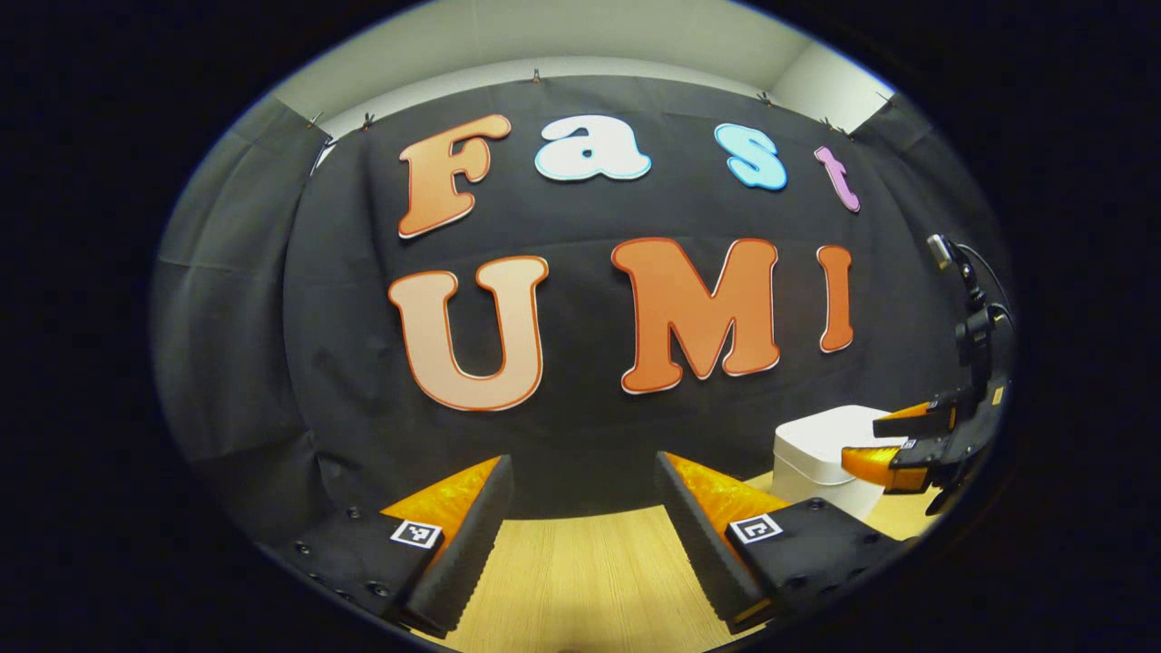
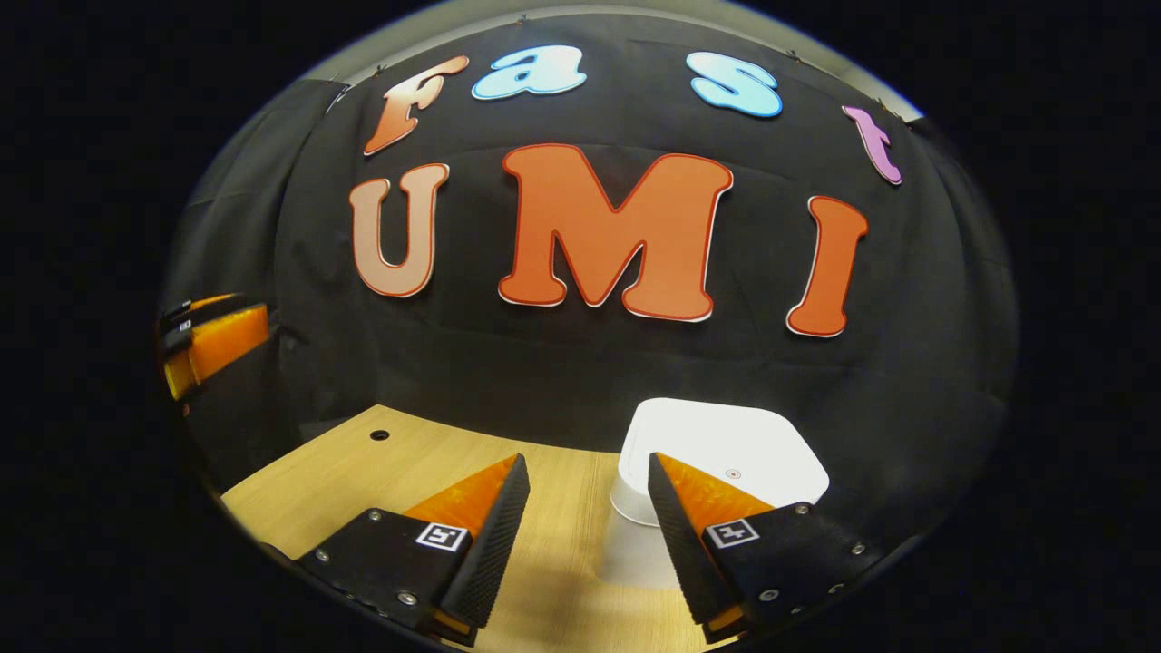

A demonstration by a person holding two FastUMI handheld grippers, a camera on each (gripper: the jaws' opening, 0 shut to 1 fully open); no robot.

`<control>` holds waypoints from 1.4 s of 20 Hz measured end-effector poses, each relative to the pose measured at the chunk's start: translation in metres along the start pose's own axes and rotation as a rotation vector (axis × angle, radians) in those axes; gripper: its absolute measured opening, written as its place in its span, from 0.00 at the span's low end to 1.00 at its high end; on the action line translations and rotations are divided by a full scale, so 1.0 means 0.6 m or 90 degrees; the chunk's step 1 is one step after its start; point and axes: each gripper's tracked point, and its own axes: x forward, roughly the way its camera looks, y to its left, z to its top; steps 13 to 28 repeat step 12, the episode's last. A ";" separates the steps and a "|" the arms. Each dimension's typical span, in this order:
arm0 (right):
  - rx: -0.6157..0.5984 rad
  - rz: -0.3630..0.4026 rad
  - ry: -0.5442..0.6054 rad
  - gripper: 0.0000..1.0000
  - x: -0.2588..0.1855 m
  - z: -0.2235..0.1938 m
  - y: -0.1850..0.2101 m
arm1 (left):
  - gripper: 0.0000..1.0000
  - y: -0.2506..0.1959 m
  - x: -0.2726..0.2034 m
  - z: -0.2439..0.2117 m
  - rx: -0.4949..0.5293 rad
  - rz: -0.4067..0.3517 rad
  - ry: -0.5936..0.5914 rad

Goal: Press the lid of the desktop garbage bin to open it, pick up the crumpled paper on the desktop and throw it into the bin, then pick up the pop can on the desktop and drop it into the bin, and finally close the garbage bin lid.

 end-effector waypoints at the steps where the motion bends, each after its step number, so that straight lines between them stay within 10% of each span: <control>1: -0.001 0.005 -0.004 0.82 -0.002 0.002 0.008 | 0.99 0.001 -0.002 0.009 0.001 0.001 -0.012; 28: -0.007 0.046 -0.036 0.87 -0.010 0.016 0.065 | 1.00 0.018 -0.002 0.007 -0.009 0.028 -0.030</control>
